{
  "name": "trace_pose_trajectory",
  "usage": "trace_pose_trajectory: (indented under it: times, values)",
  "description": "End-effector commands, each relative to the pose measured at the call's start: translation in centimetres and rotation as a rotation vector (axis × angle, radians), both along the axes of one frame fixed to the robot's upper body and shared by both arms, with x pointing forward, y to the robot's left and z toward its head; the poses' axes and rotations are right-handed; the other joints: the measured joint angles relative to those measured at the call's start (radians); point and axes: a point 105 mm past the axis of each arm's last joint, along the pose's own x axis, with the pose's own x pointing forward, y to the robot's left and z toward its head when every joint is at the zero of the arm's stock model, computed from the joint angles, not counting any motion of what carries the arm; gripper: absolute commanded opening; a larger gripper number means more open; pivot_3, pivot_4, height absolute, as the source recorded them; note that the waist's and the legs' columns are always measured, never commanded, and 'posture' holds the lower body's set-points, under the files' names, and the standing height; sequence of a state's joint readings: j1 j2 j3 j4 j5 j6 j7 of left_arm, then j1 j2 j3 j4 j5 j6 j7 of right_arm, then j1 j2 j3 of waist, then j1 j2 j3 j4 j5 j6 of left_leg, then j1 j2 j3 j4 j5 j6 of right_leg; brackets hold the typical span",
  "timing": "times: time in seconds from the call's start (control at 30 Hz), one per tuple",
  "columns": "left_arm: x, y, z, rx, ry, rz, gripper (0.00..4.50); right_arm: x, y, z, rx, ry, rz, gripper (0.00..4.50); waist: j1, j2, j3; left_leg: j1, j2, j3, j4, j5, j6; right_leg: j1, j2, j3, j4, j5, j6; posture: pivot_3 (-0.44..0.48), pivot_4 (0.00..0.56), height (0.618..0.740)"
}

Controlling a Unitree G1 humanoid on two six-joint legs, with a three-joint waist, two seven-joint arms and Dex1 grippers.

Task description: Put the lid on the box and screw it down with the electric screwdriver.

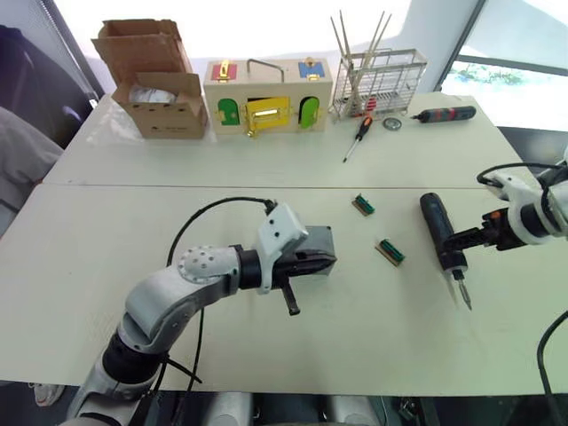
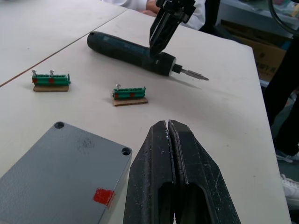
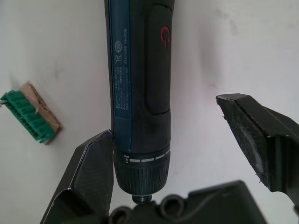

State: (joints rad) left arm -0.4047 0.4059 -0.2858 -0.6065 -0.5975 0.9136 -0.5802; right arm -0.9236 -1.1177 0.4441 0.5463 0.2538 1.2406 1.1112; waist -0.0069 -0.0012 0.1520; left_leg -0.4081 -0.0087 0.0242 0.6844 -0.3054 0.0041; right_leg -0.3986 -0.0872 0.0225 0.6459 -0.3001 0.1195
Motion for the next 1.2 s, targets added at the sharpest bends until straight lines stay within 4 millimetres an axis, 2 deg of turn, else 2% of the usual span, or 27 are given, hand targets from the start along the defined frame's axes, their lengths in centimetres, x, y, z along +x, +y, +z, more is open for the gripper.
trace_pose_trajectory:
  times: [0.03,0.4,0.47,0.53,0.67,0.83,0.97,1.03,1.1,1.13,1.17,1.2]
  values:
    - [-0.5,-0.5,1.0,-0.032,-0.055,-0.011,0.00,-0.1,0.2,-0.5,0.021,0.055,-0.038,4.32,0.002,0.000,0.000,0.000,0.000,0.000,0.000,0.000,0.000,0.000,0.000,0.000,0.000,0.000,0.000,0.000,0.150,0.740]
    - [-0.6,-0.9,0.3,-0.036,-0.050,0.034,0.00,-0.1,0.6,-3.0,-0.037,0.170,0.006,4.32,0.006,-0.001,-0.001,0.000,0.000,0.000,0.000,0.001,-0.001,0.000,0.000,0.000,0.000,0.000,0.000,0.000,0.150,0.740]
    - [-0.6,-0.9,0.2,-0.036,-0.049,0.041,0.00,0.0,0.4,-3.3,-0.057,0.173,0.009,3.57,0.008,-0.003,-0.002,0.001,0.000,0.000,0.001,0.001,-0.001,0.002,0.000,0.000,0.000,0.000,0.000,0.000,0.150,0.740]
    - [-0.5,-0.9,0.1,-0.037,-0.048,0.045,0.00,0.2,0.0,-3.7,-0.093,0.178,0.019,3.20,0.010,-0.006,-0.003,0.002,0.000,0.000,0.001,0.000,-0.001,0.003,0.000,0.000,0.000,0.000,0.000,0.000,0.150,0.740]
    - [-0.5,-0.9,0.0,-0.032,-0.048,0.048,0.00,0.2,-0.1,-4.1,-0.112,0.202,0.038,1.92,0.011,-0.009,-0.005,0.004,0.000,-0.001,0.001,0.000,-0.001,0.005,0.000,0.000,-0.001,0.000,0.000,0.000,0.150,0.740]
    - [-0.4,-0.6,-0.2,-0.018,-0.051,0.061,0.00,-0.7,-0.9,-5.0,-0.169,0.259,0.086,1.88,0.015,-0.012,-0.007,0.004,0.000,-0.001,0.001,0.000,-0.001,0.005,0.000,-0.001,-0.001,0.000,0.000,0.000,0.150,0.740]
    - [-0.3,-0.5,-0.3,-0.013,-0.052,0.064,0.00,-0.5,-0.9,-5.0,-0.153,0.243,0.063,1.88,0.019,-0.014,-0.009,0.005,0.000,-0.002,0.001,0.000,-0.001,0.008,-0.001,-0.002,-0.002,0.000,0.000,0.000,0.150,0.740]
    - [-0.1,-0.2,-0.3,-0.008,-0.052,0.068,0.00,0.5,-0.7,-4.1,-0.136,0.191,0.018,1.88,0.017,-0.016,-0.010,0.005,0.000,-0.002,0.001,0.000,-0.002,0.008,-0.001,-0.002,-0.003,0.000,-0.001,0.000,0.150,0.740]
    - [0.2,0.0,-0.2,-0.004,-0.053,0.071,0.00,1.7,-0.4,-2.4,-0.081,0.114,-0.047,1.88,0.014,-0.017,-0.010,0.006,0.000,-0.002,0.001,0.000,-0.002,0.009,-0.002,-0.002,-0.004,0.000,-0.001,0.000,0.150,0.740]
    - [0.5,0.3,-0.3,0.004,-0.050,0.072,0.00,2.8,-0.1,-0.4,-0.040,0.029,-0.067,1.88,0.011,-0.016,-0.009,0.006,0.000,-0.002,0.001,0.000,-0.002,0.009,-0.002,-0.001,-0.004,0.000,-0.001,0.000,0.150,0.740]
    - [0.7,0.6,-0.4,0.009,-0.048,0.073,0.00,3.5,0.0,1.0,-0.013,-0.028,-0.076,1.88,0.006,-0.011,-0.007,0.006,0.000,-0.001,0.001,0.000,-0.002,0.008,-0.002,-0.001,-0.004,0.001,-0.001,0.000,0.150,0.740]
    - [1.0,0.7,-0.4,0.019,-0.051,0.069,0.00,4.3,-0.1,3.4,0.014,-0.121,-0.104,1.88,0.001,-0.003,-0.003,0.004,-0.001,0.000,0.001,0.000,-0.002,0.006,-0.002,0.000,-0.004,0.001,-0.001,0.000,0.150,0.740]
